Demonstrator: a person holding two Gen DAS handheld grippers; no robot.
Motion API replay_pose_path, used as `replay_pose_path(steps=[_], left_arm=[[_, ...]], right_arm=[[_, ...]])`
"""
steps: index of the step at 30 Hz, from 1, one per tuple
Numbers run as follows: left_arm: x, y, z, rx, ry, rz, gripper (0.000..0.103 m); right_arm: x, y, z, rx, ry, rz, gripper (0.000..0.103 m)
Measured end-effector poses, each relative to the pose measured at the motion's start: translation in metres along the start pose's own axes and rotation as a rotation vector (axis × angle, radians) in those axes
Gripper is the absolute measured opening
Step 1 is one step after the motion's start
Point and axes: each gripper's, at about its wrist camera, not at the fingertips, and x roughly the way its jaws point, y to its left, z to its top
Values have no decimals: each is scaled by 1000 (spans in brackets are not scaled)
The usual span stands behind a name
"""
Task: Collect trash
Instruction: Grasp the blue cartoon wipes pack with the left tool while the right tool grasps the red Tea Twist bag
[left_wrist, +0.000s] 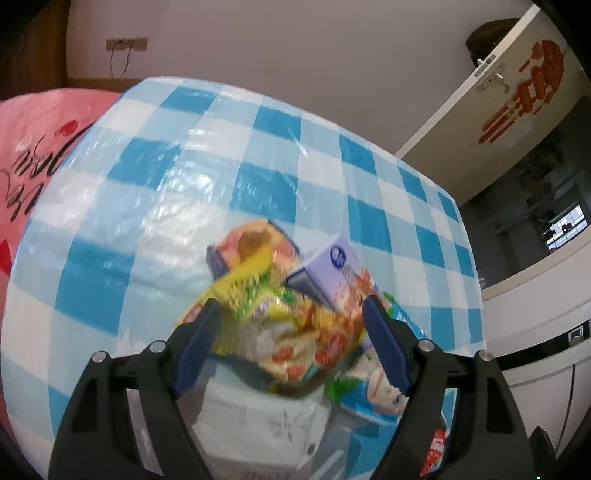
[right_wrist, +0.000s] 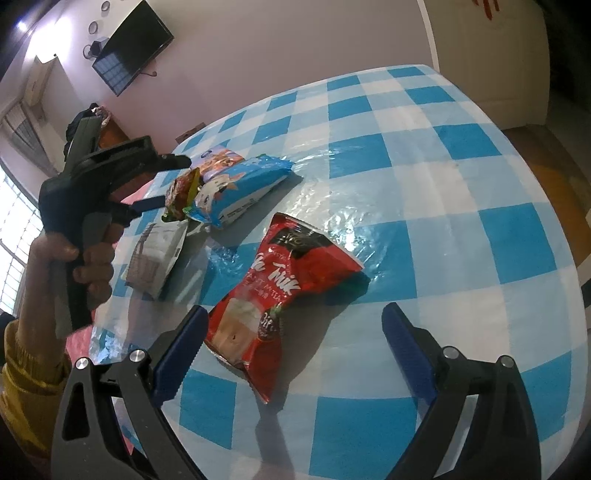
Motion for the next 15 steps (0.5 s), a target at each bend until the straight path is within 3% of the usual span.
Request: replay_pose_path(steps=[6, 11, 15], left_arm=[[8, -3, 12, 52, 8, -11, 79], [-26, 7, -3, 9, -57, 29, 79], [-48, 14, -18, 34, -52, 32, 79]], right_arm=[[0, -4, 1, 8, 1, -4, 94], [1, -4, 1, 16, 13, 12, 94], [4, 2, 0, 12, 31, 57, 93]])
